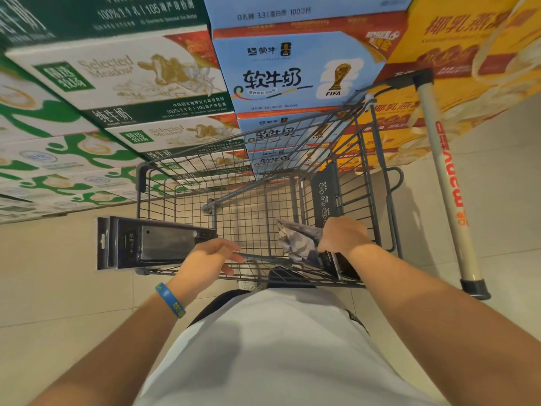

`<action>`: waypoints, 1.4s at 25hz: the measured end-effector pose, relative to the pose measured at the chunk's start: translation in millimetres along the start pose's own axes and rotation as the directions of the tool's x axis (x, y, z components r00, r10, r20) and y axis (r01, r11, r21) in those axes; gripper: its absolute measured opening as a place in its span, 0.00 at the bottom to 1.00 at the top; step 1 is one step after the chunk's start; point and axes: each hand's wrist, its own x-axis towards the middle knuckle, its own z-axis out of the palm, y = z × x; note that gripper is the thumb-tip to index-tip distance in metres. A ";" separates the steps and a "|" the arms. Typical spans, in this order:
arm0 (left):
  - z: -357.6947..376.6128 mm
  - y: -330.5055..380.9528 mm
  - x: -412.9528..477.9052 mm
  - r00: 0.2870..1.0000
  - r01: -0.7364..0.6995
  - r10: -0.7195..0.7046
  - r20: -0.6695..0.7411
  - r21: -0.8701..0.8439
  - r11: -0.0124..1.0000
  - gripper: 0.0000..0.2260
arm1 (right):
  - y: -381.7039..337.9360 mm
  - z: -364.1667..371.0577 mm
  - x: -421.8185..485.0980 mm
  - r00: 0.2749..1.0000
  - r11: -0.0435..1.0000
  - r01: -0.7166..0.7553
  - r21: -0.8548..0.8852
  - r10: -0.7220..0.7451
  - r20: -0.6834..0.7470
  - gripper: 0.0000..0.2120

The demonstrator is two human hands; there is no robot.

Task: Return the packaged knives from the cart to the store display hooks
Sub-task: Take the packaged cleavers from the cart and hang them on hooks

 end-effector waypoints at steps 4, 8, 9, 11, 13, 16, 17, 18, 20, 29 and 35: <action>-2.3 -4.8 -4.0 1.000 0.009 -0.009 -0.011 -0.011 1.000 0.11 | 16.1 -0.1 4.9 1.000 0.997 0.022 0.079 -0.023 0.011 0.12; -6.7 -9.3 -5.0 1.000 0.009 -0.009 -0.020 -0.021 1.000 0.11 | 28.7 -4.2 8.7 1.000 0.979 -0.002 0.205 0.002 0.003 0.10; -8.0 -9.3 -3.9 1.000 0.007 -0.008 -0.021 -0.020 1.000 0.11 | 30.8 -5.6 8.8 1.000 0.970 -0.009 0.242 0.009 -0.001 0.10; -10.2 -9.5 -2.6 1.000 0.004 -0.004 -0.021 -0.023 1.000 0.11 | 34.1 -6.7 6.4 0.999 0.949 -0.022 0.316 0.034 -0.031 0.12; -10.8 -12.1 -0.9 1.000 0.000 0.000 -0.015 -0.024 1.000 0.11 | 36.9 -6.1 1.0 0.995 0.920 -0.027 0.391 0.064 -0.082 0.13; -8.3 -16.6 4.1 1.000 -0.005 0.006 0.023 -0.018 1.000 0.10 | 33.6 -2.1 -13.1 0.982 0.906 -0.012 0.423 0.092 -0.167 0.16; -6.8 -17.8 5.7 0.999 -0.011 0.012 0.042 -0.013 1.000 0.10 | 29.0 -2.6 -19.0 0.974 0.911 -0.021 0.413 0.113 -0.198 0.16; -5.5 -18.4 7.2 0.998 -0.018 0.019 0.054 -0.016 1.000 0.10 | 22.8 -6.5 -24.9 0.964 0.917 -0.039 0.396 0.138 -0.226 0.16; -4.3 -16.8 10.0 0.998 -0.035 0.038 0.058 -0.051 0.998 0.10 | 13.1 -22.2 -34.9 0.947 0.920 -0.096 0.379 0.202 -0.250 0.11; -13.2 26.5 20.5 0.990 -0.113 0.114 0.084 -0.010 0.993 0.08 | -2.9 -103.8 -77.1 0.995 0.995 -0.076 0.069 0.081 -0.064 0.13; -35.9 61.7 32.5 0.932 -0.361 0.348 0.102 0.187 0.913 0.20 | -43.8 -124.0 -100.1 0.903 0.967 0.255 0.011 -0.234 -0.361 0.22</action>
